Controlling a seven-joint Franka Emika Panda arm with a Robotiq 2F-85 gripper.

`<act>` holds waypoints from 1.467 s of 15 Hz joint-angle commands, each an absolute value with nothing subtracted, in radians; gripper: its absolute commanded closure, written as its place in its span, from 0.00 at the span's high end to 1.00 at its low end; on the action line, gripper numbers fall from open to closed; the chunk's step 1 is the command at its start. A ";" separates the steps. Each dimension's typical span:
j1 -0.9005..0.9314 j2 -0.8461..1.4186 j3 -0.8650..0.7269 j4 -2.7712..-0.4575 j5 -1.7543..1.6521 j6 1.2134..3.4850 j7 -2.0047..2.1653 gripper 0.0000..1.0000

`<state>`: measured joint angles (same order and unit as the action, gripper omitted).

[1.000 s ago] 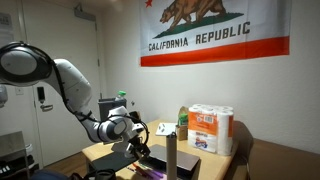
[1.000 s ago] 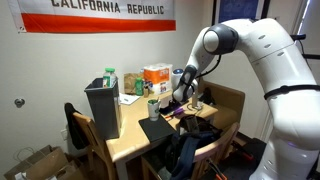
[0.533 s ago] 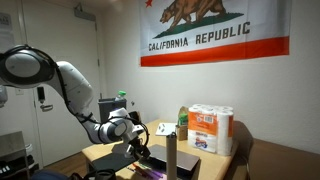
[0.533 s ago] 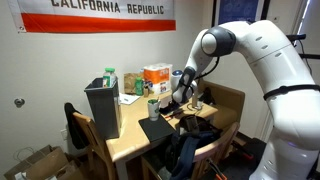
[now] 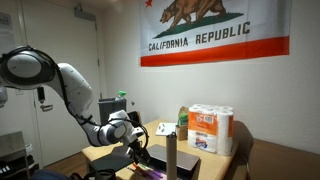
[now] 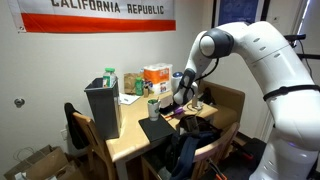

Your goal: Open the laptop

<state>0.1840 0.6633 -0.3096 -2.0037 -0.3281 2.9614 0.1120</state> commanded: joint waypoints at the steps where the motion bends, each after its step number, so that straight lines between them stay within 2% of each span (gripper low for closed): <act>1: 0.244 0.709 -0.378 -1.992 -0.325 3.018 0.172 1.00; 14: 0.292 0.947 -0.449 -1.745 -0.124 3.151 0.196 1.00; 22: 0.304 0.991 -0.472 -1.683 -0.021 3.220 0.195 1.00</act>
